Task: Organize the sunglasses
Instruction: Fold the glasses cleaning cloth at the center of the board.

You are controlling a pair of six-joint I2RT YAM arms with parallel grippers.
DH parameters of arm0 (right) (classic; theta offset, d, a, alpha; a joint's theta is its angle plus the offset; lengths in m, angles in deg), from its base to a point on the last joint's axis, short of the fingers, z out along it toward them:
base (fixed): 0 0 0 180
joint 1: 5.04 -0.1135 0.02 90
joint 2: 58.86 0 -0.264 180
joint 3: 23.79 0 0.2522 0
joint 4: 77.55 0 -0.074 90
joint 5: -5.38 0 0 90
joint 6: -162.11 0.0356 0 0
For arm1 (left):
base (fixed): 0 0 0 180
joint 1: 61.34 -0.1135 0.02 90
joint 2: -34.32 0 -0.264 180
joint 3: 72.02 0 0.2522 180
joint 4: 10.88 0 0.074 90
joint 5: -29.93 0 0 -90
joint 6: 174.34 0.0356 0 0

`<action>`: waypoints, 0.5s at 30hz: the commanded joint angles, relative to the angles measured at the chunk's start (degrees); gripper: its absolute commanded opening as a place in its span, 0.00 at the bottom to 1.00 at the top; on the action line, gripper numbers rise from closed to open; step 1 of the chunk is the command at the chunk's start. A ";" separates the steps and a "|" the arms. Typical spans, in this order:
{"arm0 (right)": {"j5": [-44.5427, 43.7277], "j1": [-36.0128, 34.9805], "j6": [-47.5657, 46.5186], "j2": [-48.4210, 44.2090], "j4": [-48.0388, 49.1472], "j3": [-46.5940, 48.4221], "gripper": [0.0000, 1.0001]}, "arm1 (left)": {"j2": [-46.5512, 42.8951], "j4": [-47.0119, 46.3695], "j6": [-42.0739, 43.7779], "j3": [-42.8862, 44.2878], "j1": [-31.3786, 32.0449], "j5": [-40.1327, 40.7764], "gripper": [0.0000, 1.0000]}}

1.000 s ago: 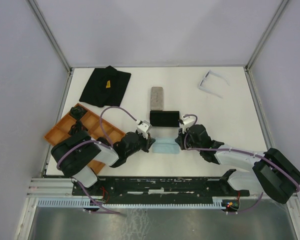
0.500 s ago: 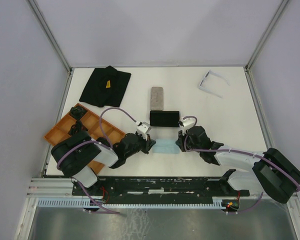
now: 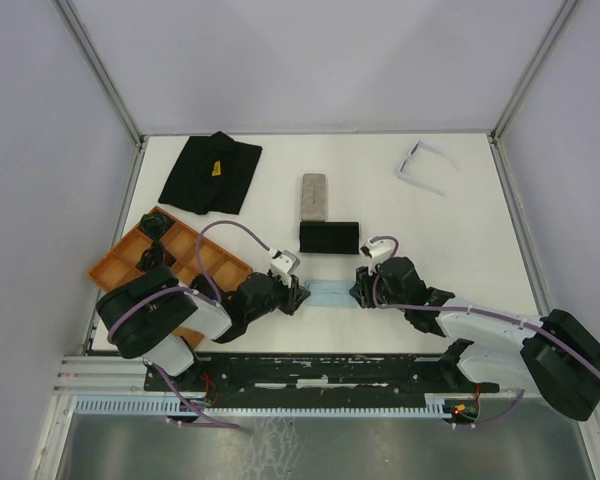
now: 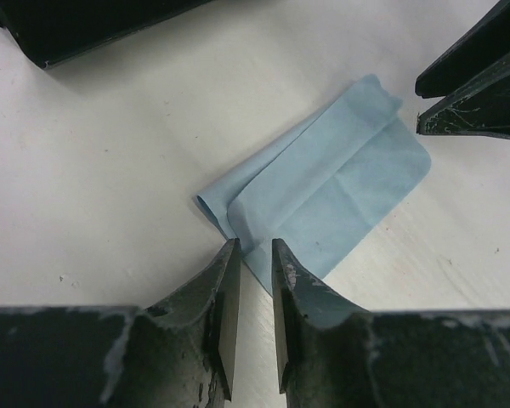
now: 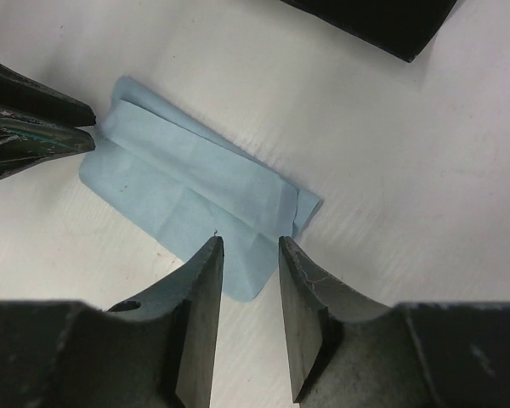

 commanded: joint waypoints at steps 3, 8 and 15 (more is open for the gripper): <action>0.62 -0.60 4.13 -5.90 -3.51 -1.16 0.43 | -5.58 -0.97 -2.80 -2.02 0.87 1.27 0.32; -2.25 -0.79 7.70 -11.60 -7.76 -1.65 0.44 | -9.96 1.60 -3.27 -3.07 1.19 2.16 0.34; -14.92 0.22 12.10 -7.18 -21.95 9.74 0.41 | -10.98 10.43 -6.63 2.81 1.01 9.59 0.46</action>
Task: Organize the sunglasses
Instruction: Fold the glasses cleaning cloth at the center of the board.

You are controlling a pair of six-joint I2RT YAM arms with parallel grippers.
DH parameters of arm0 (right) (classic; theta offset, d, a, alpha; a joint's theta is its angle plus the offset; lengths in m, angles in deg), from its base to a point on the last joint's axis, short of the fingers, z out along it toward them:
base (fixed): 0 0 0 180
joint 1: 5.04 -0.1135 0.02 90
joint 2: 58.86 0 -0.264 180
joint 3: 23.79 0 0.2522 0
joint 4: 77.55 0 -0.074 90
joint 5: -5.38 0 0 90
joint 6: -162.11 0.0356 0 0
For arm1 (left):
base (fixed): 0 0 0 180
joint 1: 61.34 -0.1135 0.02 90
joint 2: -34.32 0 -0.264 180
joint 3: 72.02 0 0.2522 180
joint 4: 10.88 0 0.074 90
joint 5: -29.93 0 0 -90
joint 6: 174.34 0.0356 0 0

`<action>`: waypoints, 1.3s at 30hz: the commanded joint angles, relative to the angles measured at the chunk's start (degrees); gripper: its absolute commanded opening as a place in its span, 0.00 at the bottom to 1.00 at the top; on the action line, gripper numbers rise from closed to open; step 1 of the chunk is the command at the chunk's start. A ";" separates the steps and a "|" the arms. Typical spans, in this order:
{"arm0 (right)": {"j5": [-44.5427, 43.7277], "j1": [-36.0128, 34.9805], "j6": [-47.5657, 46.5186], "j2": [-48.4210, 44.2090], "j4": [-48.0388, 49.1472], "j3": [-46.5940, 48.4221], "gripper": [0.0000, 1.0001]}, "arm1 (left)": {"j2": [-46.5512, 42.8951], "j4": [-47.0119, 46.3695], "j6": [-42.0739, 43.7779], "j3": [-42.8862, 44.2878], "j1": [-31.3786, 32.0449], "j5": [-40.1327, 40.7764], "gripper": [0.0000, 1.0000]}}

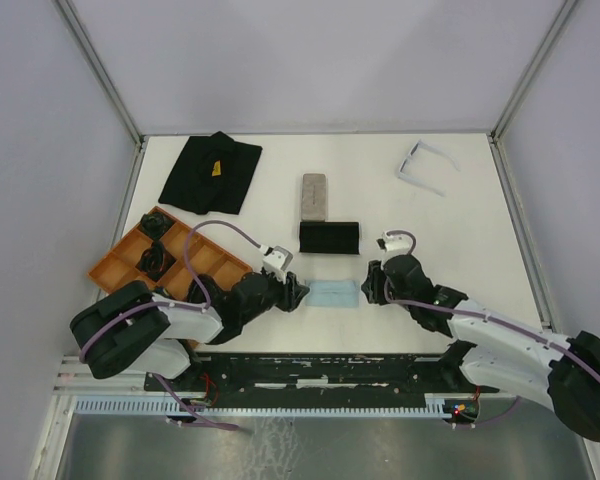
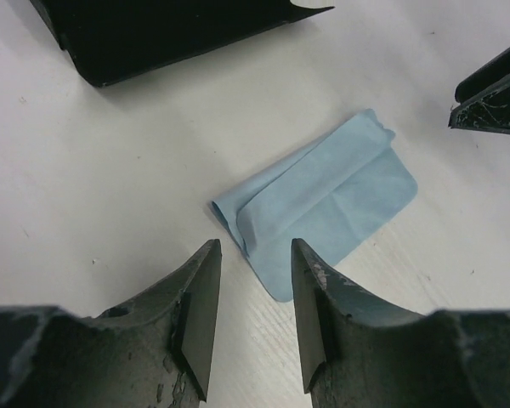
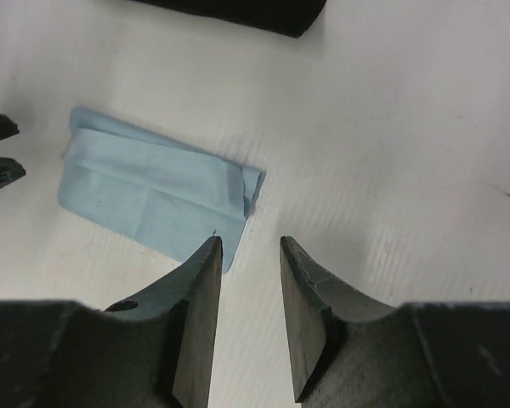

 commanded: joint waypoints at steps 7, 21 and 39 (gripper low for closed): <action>6.71 6.23 -1.04 18.67 -8.86 18.81 0.42 | 0.69 4.57 -6.34 6.16 -0.99 5.48 0.46; 16.81 9.97 -5.78 29.68 -7.63 23.63 0.40 | -0.82 6.32 -5.14 5.76 -1.15 5.87 0.45; 21.27 11.28 -7.36 33.99 -4.81 25.04 0.27 | 0.64 7.08 -3.99 7.10 -1.23 5.54 0.44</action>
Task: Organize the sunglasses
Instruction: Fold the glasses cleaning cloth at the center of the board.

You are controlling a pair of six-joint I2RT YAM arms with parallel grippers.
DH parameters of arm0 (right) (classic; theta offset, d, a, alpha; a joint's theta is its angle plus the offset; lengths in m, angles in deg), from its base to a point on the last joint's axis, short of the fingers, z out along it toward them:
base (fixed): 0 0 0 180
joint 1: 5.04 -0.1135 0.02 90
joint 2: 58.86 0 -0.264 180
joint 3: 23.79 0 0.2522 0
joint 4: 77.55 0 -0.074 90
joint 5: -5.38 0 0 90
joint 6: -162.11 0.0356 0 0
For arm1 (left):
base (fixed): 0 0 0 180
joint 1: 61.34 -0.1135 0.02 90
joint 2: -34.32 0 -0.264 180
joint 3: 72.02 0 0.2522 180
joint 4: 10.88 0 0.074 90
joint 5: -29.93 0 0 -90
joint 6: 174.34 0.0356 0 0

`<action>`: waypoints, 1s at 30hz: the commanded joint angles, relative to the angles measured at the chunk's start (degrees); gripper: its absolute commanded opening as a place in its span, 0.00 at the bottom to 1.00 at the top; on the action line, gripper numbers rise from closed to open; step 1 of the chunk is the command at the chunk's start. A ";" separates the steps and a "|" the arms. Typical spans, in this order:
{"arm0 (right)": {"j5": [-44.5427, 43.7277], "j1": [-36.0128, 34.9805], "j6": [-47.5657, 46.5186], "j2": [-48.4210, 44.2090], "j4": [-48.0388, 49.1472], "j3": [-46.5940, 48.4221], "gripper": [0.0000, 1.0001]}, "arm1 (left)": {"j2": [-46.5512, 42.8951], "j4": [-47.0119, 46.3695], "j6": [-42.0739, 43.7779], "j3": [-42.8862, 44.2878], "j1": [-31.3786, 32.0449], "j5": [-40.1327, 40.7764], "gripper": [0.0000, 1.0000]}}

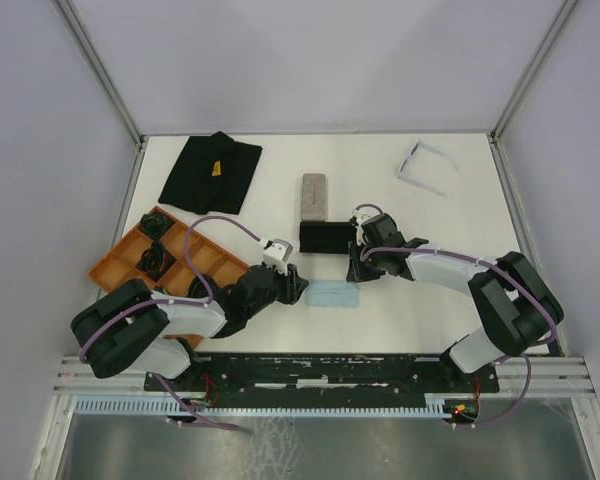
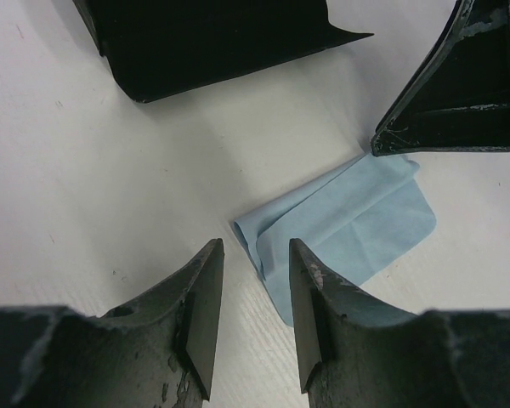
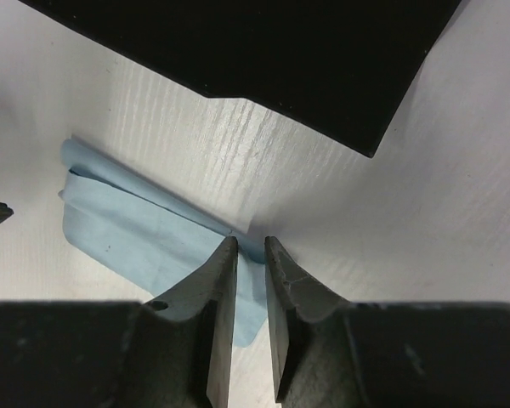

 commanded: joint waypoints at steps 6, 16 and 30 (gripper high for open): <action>1.65 0.39 -1.16 -0.26 3.12 1.75 0.17 | 0.73 -1.36 -0.05 2.05 -0.42 0.85 0.43; 2.52 0.41 -1.52 -1.41 3.45 1.32 0.03 | 0.60 -1.19 0.12 2.14 -0.50 0.45 0.43; 9.31 0.40 -5.58 -5.03 5.03 -3.17 0.00 | 0.40 -0.91 0.32 2.23 -0.45 0.07 0.42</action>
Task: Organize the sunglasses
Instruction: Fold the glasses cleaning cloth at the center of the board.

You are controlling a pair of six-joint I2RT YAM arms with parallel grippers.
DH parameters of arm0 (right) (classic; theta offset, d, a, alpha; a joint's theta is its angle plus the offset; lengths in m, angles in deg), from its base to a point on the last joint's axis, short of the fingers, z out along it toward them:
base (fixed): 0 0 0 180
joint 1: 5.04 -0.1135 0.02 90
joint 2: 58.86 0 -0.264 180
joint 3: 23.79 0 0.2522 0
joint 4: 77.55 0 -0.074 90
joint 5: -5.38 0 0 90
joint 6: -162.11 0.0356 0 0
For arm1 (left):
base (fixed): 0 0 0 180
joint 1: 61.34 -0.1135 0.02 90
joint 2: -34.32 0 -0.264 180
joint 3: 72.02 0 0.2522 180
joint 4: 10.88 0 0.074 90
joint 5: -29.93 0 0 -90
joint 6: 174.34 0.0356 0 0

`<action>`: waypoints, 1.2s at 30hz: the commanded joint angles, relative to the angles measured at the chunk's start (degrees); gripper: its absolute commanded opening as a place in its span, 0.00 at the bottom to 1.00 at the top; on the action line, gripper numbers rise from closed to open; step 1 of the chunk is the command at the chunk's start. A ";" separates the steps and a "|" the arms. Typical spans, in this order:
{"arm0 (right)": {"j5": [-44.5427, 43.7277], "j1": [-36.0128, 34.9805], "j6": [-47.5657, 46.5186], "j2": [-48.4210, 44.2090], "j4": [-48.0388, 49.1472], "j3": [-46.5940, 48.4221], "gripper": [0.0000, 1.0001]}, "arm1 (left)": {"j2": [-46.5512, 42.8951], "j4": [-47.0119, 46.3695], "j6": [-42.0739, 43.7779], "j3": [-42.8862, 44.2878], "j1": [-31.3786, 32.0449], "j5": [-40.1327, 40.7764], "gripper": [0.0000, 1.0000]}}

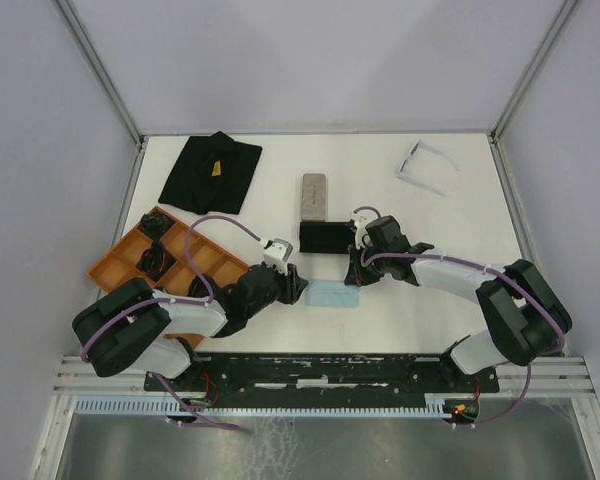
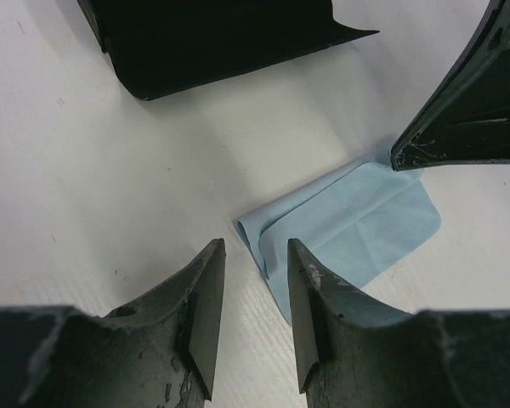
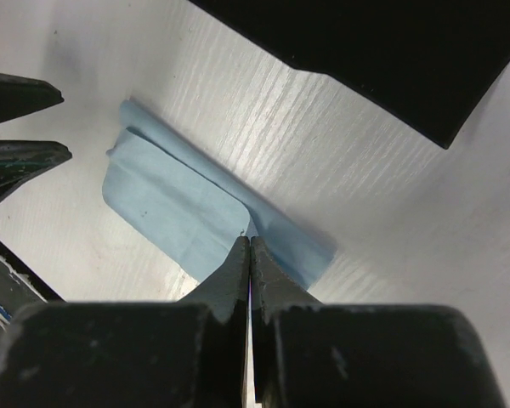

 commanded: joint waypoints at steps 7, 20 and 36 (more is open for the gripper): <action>4.52 0.26 -2.78 -2.09 1.82 -1.62 0.00 | -0.22 -0.87 0.61 2.01 -0.30 0.07 0.42; 5.09 0.28 -3.15 -2.87 -1.65 -1.98 0.00 | -0.12 -0.77 0.67 2.10 -0.23 -0.09 0.42; 7.96 0.30 -3.31 -1.51 -3.53 -1.52 0.00 | -0.14 -0.43 0.79 2.35 -0.31 -0.23 0.41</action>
